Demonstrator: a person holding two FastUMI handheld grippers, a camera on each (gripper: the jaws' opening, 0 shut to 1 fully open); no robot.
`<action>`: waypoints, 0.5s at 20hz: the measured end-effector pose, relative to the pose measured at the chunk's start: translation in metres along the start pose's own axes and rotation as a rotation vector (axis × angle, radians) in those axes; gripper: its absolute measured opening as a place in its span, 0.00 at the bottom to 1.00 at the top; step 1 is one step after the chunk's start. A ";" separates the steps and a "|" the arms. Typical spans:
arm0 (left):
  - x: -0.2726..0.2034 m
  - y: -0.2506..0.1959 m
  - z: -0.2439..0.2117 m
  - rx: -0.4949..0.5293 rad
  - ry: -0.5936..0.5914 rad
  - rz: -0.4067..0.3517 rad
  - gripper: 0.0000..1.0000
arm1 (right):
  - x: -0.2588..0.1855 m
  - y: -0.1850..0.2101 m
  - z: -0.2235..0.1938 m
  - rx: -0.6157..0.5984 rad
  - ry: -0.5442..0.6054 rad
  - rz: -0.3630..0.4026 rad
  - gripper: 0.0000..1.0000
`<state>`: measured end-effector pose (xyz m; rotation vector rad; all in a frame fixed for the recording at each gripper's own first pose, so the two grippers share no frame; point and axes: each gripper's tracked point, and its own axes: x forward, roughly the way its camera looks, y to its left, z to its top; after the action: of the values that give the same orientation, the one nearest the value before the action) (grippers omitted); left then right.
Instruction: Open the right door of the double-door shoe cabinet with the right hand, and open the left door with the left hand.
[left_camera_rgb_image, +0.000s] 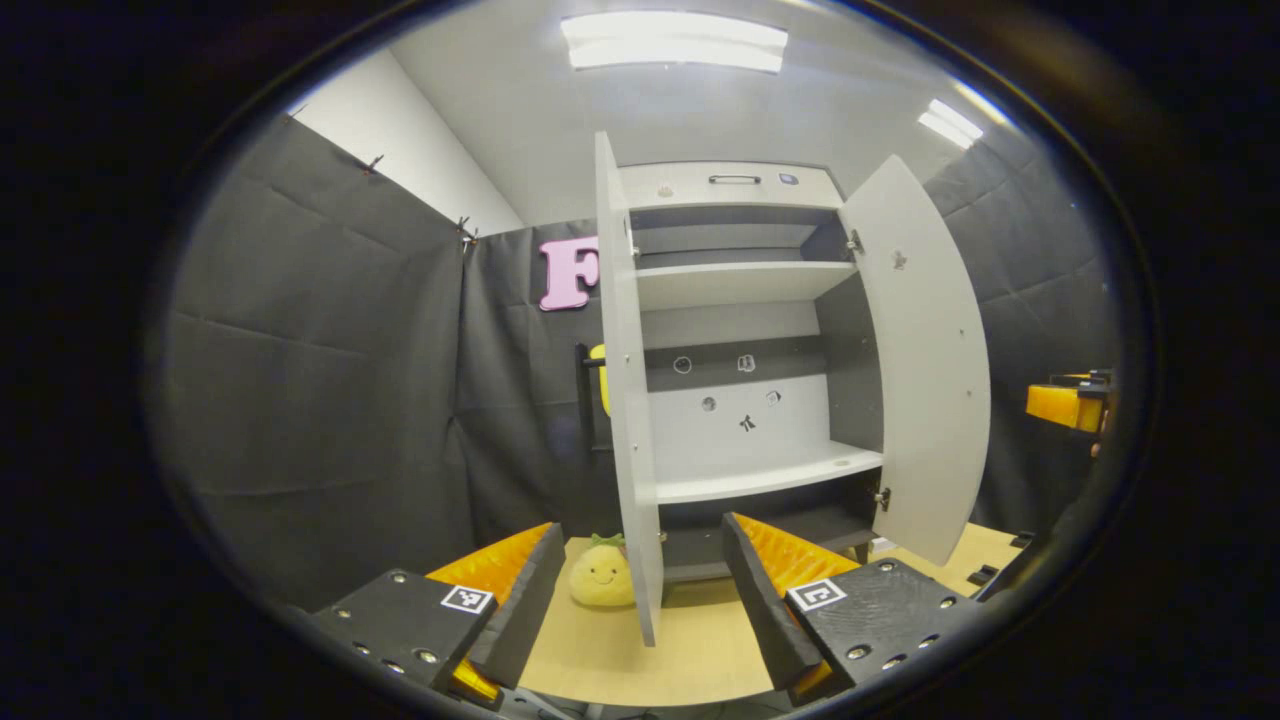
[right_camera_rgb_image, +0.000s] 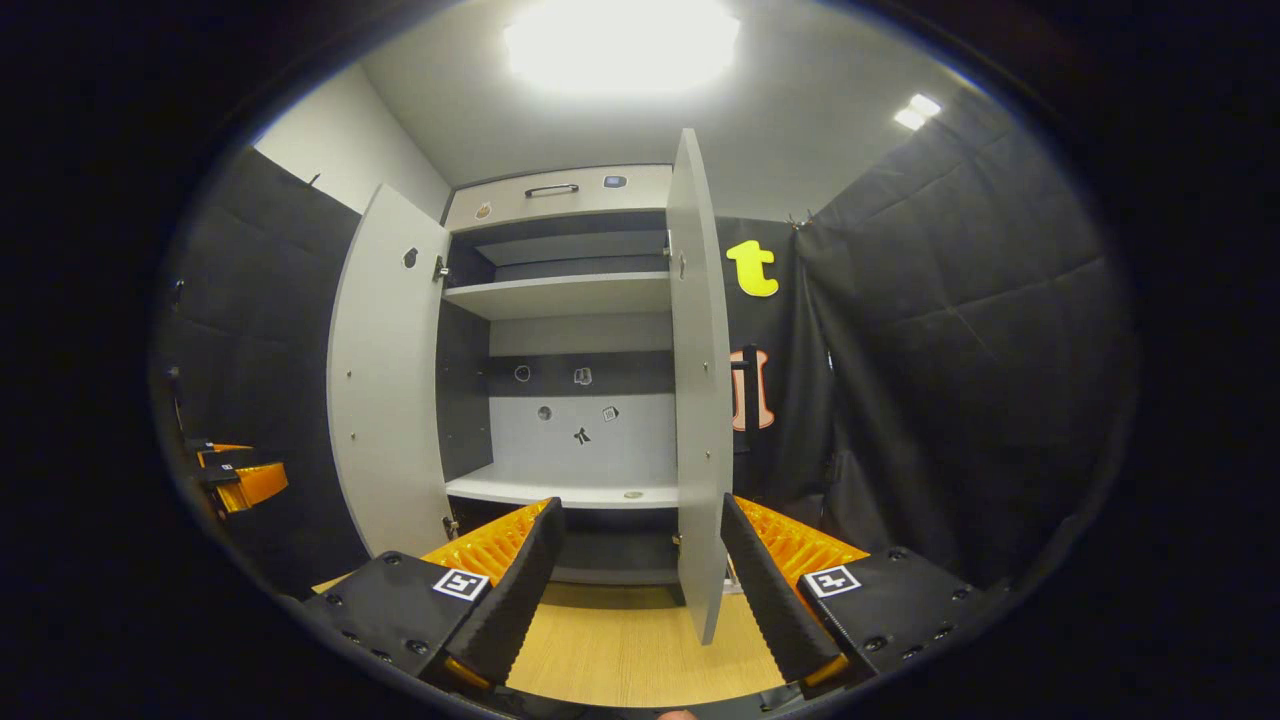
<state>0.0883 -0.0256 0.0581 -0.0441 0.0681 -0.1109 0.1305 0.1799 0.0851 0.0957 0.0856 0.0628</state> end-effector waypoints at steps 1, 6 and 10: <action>0.000 0.000 0.000 0.002 0.000 0.002 0.92 | -0.001 -0.001 0.001 -0.003 -0.002 -0.002 0.98; -0.003 0.000 0.004 0.004 -0.009 0.005 0.92 | -0.002 -0.003 0.003 -0.012 -0.012 -0.008 0.98; -0.005 0.000 0.006 0.006 -0.011 0.008 0.92 | -0.002 -0.001 0.003 -0.020 -0.013 -0.007 0.98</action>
<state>0.0836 -0.0249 0.0645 -0.0389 0.0571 -0.1025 0.1285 0.1783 0.0880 0.0756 0.0728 0.0560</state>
